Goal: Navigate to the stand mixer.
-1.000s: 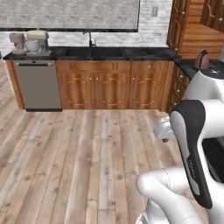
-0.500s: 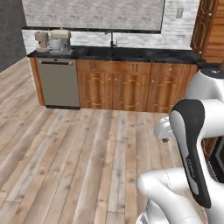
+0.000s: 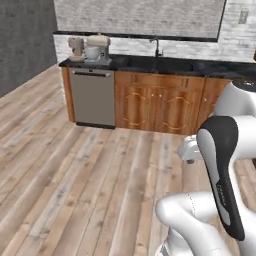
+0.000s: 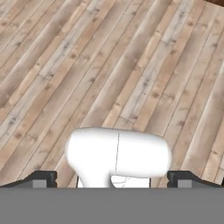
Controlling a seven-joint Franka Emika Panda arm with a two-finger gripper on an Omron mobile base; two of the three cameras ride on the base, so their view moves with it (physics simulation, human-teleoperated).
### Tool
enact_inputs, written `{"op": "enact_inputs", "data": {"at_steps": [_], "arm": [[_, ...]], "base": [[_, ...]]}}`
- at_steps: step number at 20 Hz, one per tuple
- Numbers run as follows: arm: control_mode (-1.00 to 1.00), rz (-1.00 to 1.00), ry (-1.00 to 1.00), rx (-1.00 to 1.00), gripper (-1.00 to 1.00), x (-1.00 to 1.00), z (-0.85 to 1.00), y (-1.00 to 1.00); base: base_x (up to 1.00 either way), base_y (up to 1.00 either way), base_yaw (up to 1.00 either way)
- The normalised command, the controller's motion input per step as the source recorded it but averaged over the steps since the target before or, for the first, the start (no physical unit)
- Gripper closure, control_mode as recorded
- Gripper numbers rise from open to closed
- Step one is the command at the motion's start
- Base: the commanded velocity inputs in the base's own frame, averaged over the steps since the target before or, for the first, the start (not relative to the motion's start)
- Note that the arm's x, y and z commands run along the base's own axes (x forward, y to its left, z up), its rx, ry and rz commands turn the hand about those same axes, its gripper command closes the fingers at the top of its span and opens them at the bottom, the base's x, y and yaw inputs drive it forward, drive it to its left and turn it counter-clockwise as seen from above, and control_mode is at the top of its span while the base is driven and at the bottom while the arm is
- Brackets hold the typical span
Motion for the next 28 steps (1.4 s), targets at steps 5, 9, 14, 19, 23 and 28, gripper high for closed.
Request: {"op": "enact_inputs", "data": {"at_steps": [5, 9, 14, 19, 23, 28], "arm": [[1.0, 0.0, 0.0, 0.0, -1.0, 0.0, 0.0, 0.0], [1.0, 0.0, 0.0, 0.0, -1.0, 0.0, 0.0, 0.0], [1.0, 0.0, 0.0, 0.0, -1.0, 0.0, 0.0, 0.0], [1.0, 0.0, 0.0, 0.0, -1.0, 0.0, 0.0, 0.0], [1.0, 0.0, 0.0, 0.0, -1.0, 0.0, 0.0, 0.0], [1.0, 0.0, 0.0, 0.0, -1.0, 0.0, 0.0, 0.0]], "base": [[1.0, 0.63, 0.0], [1.0, 0.67, 0.0], [1.0, 0.7, -0.1], [1.0, 0.77, -0.24], [1.0, 0.7, -0.34], [0.98, 0.53, -0.48]]}}
